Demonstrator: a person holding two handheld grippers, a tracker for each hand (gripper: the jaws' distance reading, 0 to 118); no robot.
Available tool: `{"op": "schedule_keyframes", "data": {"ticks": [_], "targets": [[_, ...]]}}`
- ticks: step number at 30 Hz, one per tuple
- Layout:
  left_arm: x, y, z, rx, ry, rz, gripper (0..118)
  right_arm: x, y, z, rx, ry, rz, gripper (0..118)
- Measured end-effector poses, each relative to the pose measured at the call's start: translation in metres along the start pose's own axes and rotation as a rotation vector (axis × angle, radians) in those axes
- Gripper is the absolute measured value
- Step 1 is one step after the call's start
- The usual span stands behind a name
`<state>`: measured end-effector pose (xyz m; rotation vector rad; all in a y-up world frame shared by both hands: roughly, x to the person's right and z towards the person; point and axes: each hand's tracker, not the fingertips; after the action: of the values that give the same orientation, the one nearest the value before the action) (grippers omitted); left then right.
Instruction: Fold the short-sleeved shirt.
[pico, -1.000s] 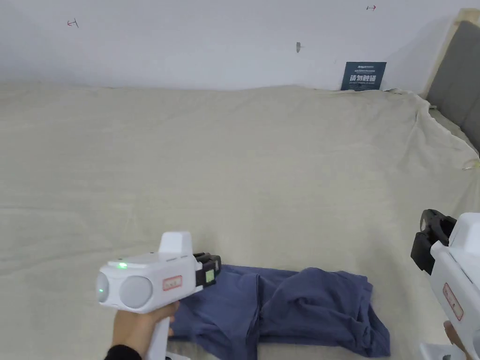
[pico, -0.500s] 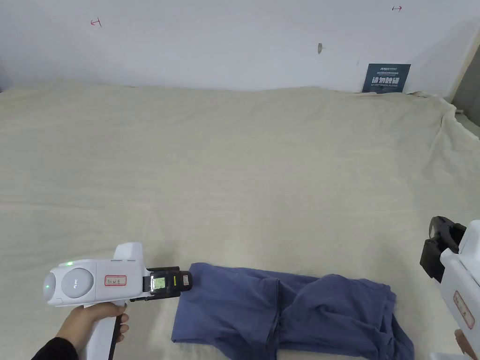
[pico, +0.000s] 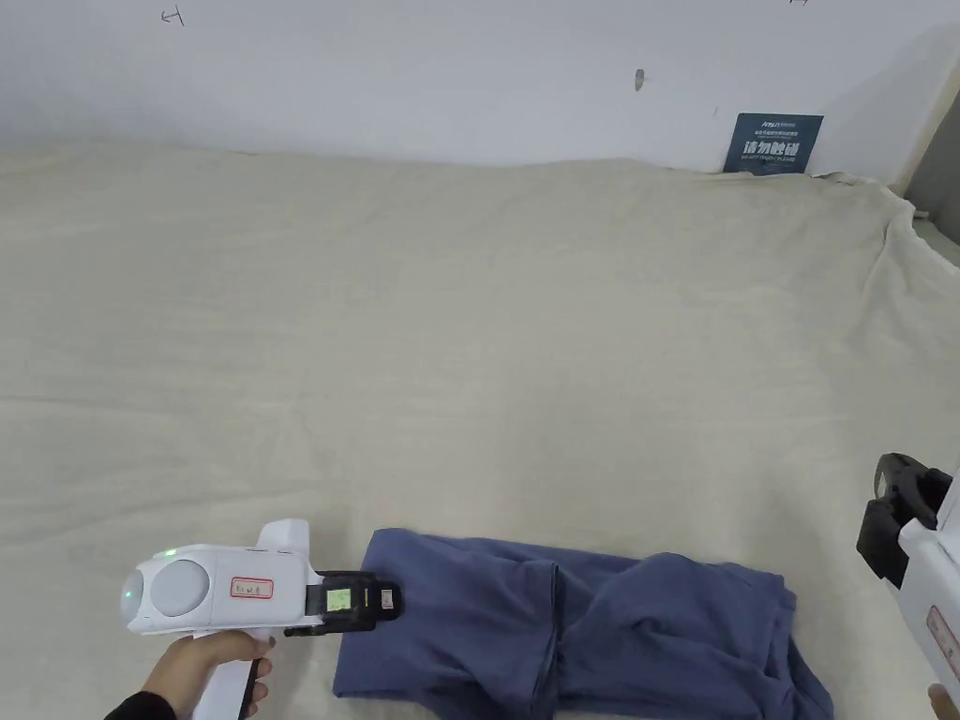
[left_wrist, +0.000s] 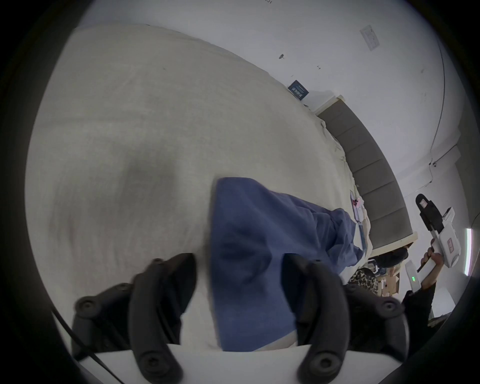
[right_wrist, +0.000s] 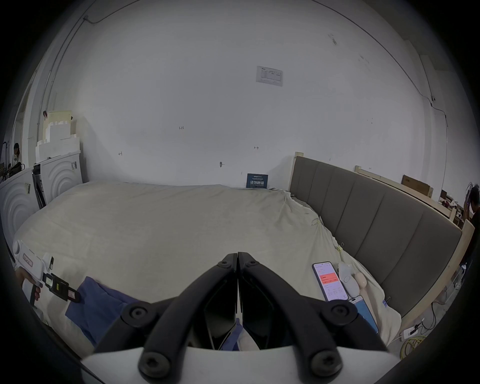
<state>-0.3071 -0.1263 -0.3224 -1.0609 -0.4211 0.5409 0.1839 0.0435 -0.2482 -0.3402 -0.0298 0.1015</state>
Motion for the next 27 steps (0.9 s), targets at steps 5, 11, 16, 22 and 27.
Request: {"op": "schedule_keyframes", "data": {"ticks": [5,11,16,22,27], "targets": [[0.005,-0.002,-0.014,-0.008,0.046,-0.043,16,0.0,0.001,-0.001,-0.002,-0.002,0.0,0],[0.021,-0.008,-0.006,0.012,0.08,-0.065,8,0.002,0.003,-0.001,0.0,-0.003,-0.001,0],[0.029,-0.011,0.023,0.053,0.088,-0.036,7,0.002,0.006,0.002,0.012,0.001,-0.003,0],[0.013,-0.016,0.077,0.099,0.174,-0.003,7,0.0,0.008,0.006,0.027,0.023,-0.006,0],[0.002,-0.017,0.118,0.135,0.271,0.047,7,-0.002,0.007,0.008,0.035,0.046,-0.016,0]]}}
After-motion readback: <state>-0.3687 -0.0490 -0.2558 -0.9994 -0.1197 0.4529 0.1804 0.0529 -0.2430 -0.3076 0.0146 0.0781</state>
